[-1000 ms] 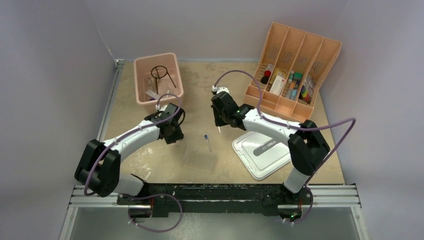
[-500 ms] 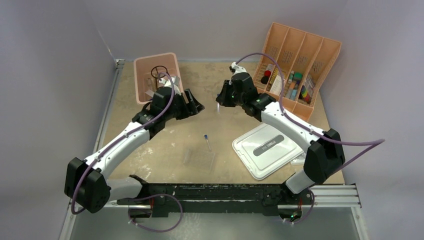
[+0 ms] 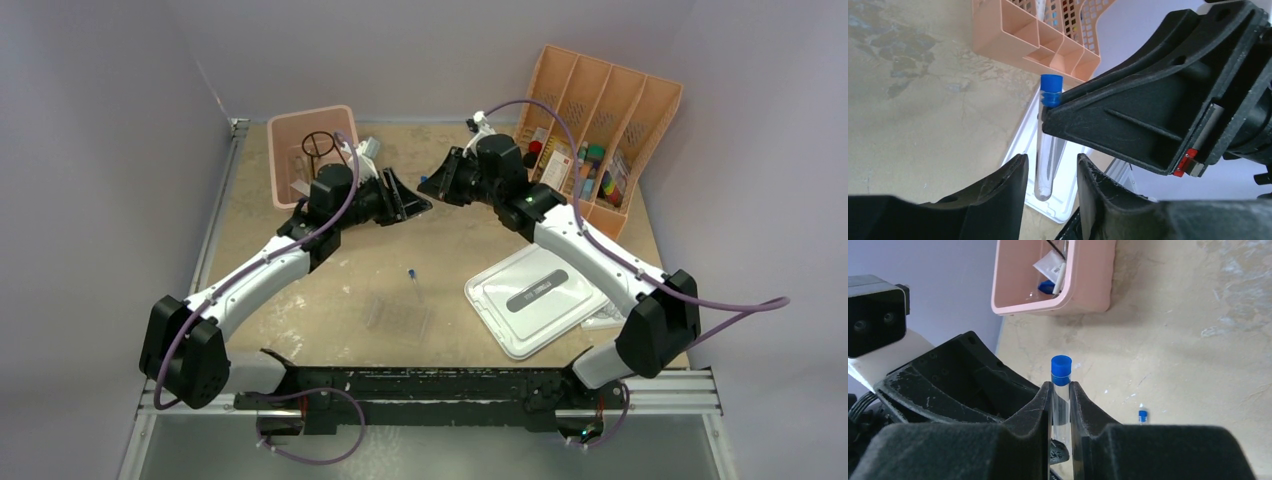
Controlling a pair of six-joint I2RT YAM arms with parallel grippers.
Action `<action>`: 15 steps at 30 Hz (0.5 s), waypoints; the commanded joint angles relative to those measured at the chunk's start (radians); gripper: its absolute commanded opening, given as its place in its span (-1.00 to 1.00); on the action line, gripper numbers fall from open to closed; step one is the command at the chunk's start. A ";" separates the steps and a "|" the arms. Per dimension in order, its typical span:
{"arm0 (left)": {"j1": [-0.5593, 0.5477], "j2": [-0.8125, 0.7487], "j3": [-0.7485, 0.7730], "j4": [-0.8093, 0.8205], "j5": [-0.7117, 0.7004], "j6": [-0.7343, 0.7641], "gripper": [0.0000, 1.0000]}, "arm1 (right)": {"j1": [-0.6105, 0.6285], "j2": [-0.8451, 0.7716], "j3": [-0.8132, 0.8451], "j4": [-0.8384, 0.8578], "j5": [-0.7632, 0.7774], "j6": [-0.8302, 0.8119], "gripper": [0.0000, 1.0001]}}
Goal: Organize the chemistry lab equipment
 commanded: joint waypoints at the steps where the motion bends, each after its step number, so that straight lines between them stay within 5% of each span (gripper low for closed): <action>1: -0.006 -0.014 0.030 0.100 0.069 -0.014 -0.29 | -0.012 -0.039 0.054 0.039 -0.069 0.070 -0.67; 9: -0.007 -0.016 0.078 0.011 0.077 0.108 -0.96 | -0.021 -0.056 0.046 0.023 -0.085 0.084 -0.60; 15: -0.007 -0.017 0.140 -0.144 0.108 0.291 -1.00 | -0.040 -0.040 0.108 -0.108 -0.149 0.022 0.08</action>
